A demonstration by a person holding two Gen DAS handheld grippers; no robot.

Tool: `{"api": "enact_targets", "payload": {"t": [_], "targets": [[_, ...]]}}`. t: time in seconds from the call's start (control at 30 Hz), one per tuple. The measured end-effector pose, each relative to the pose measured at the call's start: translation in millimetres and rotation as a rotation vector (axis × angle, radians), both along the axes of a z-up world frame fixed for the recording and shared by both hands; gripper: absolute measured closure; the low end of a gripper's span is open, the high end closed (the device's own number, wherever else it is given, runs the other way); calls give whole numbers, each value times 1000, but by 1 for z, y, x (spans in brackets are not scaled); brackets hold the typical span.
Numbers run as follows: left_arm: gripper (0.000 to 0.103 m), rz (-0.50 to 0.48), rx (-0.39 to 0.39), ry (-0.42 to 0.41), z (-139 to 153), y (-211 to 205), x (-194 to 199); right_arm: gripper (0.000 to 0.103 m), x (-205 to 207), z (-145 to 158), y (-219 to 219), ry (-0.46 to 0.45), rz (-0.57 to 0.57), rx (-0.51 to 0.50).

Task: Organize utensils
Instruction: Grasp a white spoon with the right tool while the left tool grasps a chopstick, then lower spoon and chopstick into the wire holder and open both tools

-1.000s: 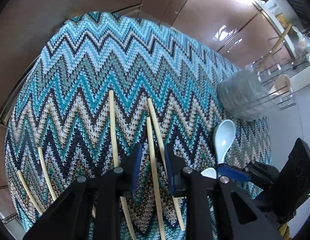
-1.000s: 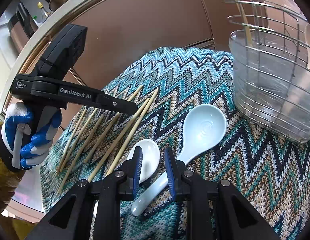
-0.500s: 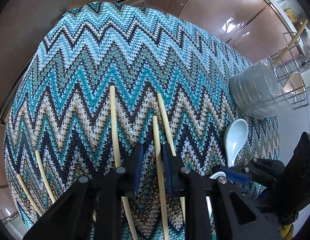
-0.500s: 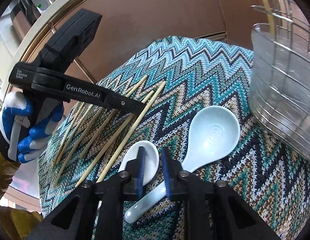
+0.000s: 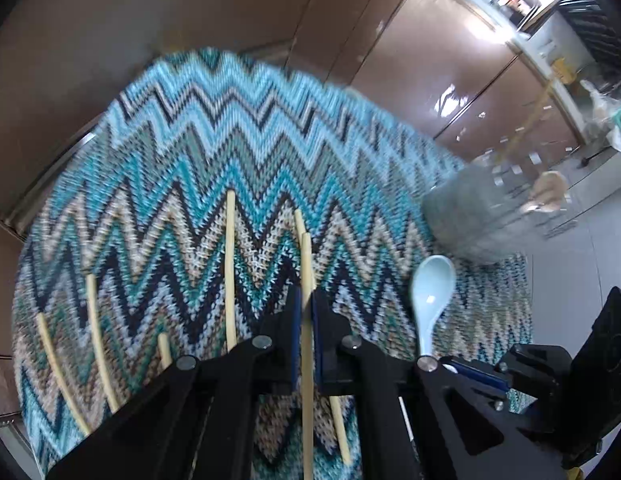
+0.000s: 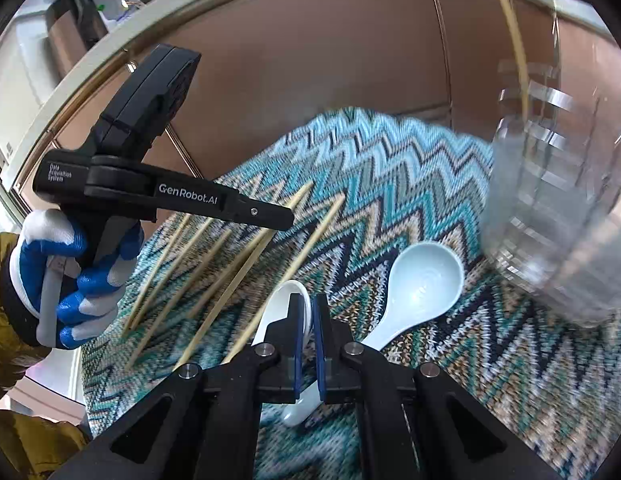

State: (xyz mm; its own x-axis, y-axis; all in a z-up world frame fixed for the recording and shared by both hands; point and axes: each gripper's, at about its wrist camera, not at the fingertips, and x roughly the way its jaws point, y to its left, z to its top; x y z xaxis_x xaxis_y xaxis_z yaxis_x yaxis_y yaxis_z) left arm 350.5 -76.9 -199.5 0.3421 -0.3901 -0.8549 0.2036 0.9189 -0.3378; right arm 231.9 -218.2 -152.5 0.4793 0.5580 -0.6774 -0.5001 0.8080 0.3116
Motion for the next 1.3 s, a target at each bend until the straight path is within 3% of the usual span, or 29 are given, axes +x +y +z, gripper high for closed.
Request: {"api": "enact_targets", "payload": {"t": [0.27, 0.5, 0.83, 0.93, 1.13, 1.3], "targets": [[98, 23, -55, -157, 63, 26, -56, 97, -44, 44, -3, -113, -81, -18], [98, 29, -103, -316, 130, 46, -90, 97, -72, 89, -25, -240, -231, -74], [98, -11, -220, -573, 218, -21, -84, 97, -77, 168, -96, -461, -522, -185], [98, -13, -260, -649, 239, -50, -73, 97, -68, 176, -107, -513, -589, -223], [98, 25, -284, -804, 249, -113, -44, 97, -33, 170, -120, -594, -691, -278], [98, 79, -224, -860, 218, -148, -16, 97, -3, 145, -132, -606, -736, -291]]}}
